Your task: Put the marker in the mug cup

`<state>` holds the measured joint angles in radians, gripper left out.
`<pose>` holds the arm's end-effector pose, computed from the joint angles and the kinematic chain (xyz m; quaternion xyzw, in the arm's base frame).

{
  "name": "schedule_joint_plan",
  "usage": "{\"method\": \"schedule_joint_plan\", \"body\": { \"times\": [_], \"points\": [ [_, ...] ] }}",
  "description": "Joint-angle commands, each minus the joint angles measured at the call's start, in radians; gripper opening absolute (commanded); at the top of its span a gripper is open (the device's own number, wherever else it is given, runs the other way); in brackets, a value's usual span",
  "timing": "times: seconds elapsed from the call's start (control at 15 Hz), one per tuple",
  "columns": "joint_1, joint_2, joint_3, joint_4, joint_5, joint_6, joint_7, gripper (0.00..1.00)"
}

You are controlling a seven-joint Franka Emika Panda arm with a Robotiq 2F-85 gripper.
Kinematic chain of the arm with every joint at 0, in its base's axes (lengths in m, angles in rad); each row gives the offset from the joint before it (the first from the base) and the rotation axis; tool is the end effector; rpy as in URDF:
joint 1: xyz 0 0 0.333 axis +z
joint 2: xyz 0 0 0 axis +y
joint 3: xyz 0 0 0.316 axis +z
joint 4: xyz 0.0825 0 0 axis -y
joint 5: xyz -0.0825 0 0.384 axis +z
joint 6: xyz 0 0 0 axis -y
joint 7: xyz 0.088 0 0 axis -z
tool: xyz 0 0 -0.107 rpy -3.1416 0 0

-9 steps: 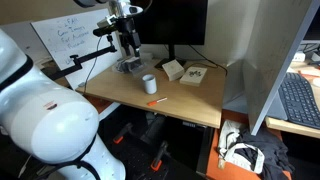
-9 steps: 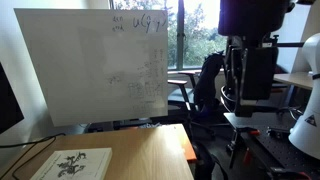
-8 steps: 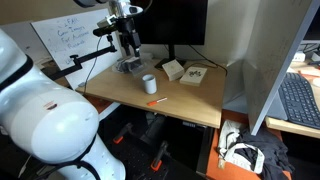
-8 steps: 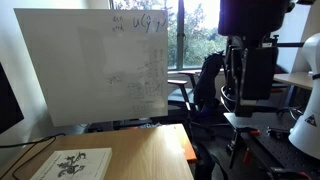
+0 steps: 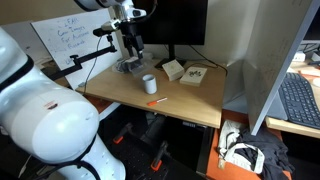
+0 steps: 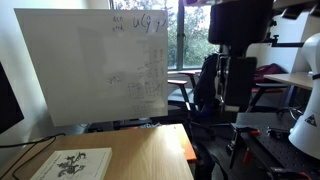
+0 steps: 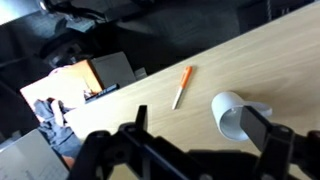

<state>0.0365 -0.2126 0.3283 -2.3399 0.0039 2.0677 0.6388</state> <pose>0.4345 0.1683 0.4091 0.9887 -0.1420 -0.0155 0.0453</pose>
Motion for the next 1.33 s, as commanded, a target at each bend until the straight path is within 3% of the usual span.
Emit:
{"method": "schedule_joint_plan", "body": {
  "times": [0.0, 0.2, 0.33, 0.53, 0.73, 1.0, 1.27],
  "points": [
    [-0.001, 0.087, -0.065, -0.070, -0.015, 0.229, 0.046, 1.00],
    [-0.012, 0.230, -0.142, -0.088, 0.000, 0.421, 0.041, 1.00],
    [-0.003, 0.352, -0.195, -0.041, 0.056, 0.490, 0.060, 1.00],
    [0.026, 0.510, -0.257, 0.045, 0.115, 0.516, 0.081, 1.00],
    [0.033, 0.629, -0.257, 0.126, 0.227, 0.506, 0.004, 1.00],
    [0.081, 0.734, -0.287, 0.189, 0.232, 0.500, 0.000, 1.00],
    [0.069, 0.791, -0.277, 0.210, 0.260, 0.535, -0.071, 1.00]
  ]
}}
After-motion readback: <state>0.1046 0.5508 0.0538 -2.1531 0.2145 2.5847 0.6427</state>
